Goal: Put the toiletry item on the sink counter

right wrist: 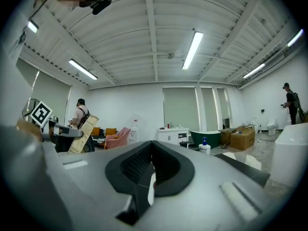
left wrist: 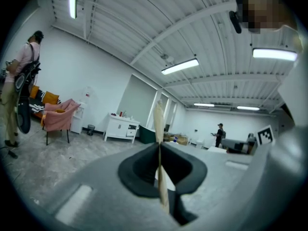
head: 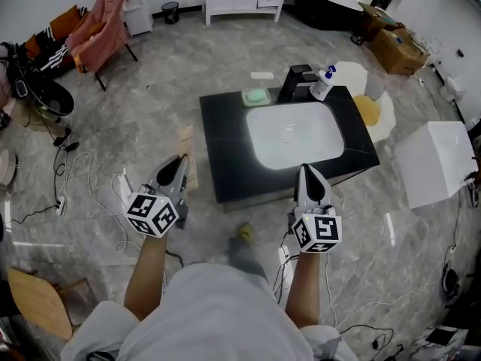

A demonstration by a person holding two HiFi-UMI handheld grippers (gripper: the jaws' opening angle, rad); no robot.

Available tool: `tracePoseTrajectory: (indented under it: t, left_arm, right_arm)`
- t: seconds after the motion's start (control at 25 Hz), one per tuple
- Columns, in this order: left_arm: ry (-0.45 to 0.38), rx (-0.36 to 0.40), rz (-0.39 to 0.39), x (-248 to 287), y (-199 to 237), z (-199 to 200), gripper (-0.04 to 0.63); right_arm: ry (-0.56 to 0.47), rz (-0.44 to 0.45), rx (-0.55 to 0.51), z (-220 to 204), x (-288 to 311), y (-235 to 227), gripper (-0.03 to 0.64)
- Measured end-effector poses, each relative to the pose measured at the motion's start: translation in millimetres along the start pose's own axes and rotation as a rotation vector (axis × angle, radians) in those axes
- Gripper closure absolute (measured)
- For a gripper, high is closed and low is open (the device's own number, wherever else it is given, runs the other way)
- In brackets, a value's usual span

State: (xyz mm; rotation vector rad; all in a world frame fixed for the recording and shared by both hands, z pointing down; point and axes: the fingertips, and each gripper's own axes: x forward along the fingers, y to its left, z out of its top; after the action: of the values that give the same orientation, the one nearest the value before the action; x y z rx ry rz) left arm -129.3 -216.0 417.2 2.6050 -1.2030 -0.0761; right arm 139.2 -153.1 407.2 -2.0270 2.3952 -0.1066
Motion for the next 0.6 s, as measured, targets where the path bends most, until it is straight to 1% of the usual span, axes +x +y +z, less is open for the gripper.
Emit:
tracePoseTrajectory:
  t: [0.16, 0.32, 0.6]
  left_arm:
    - [0.011, -0.007, 0.034, 50.0, -0.4, -2.9, 0.594]
    - [0.019, -0.01, 0.077, 90.1, 0.8, -3.9, 0.594]
    - [0.026, 0.005, 0.127, 132.2, -4.2, -3.8, 0.594]
  right_arm:
    - [0.01, 0.06, 0.016, -0.6, 46.3, -37.2, 0.614]
    - [-0.004, 0.109, 0.049, 2.8, 87.0, -69.2, 0.614]
    - [0.006, 0.17, 0.048, -2.9, 127.1, -102.3, 0.614]
